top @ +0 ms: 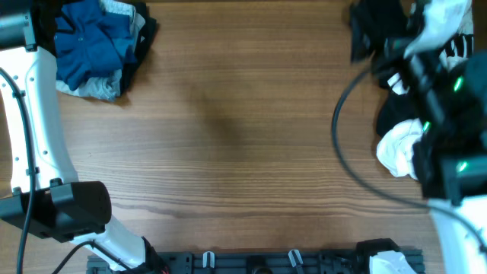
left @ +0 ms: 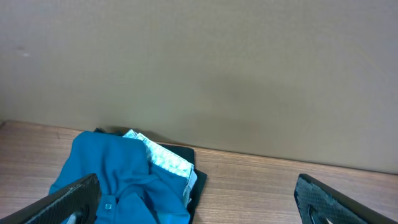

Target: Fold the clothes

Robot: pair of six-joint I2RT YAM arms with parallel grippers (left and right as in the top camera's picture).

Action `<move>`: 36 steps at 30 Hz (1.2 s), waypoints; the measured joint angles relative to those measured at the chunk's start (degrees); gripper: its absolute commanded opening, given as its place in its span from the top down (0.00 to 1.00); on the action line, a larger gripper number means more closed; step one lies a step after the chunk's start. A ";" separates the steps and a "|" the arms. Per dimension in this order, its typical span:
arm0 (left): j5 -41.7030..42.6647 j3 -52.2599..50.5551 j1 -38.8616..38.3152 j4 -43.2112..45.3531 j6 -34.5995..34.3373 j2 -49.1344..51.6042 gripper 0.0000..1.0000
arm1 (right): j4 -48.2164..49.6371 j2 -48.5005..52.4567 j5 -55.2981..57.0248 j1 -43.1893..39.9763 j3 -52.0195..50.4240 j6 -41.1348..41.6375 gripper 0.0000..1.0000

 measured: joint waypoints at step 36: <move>0.02 -0.02 0.00 -0.09 0.00 0.04 0.00 | 6.60 -59.52 3.85 0.70 -69.75 5.95 0.00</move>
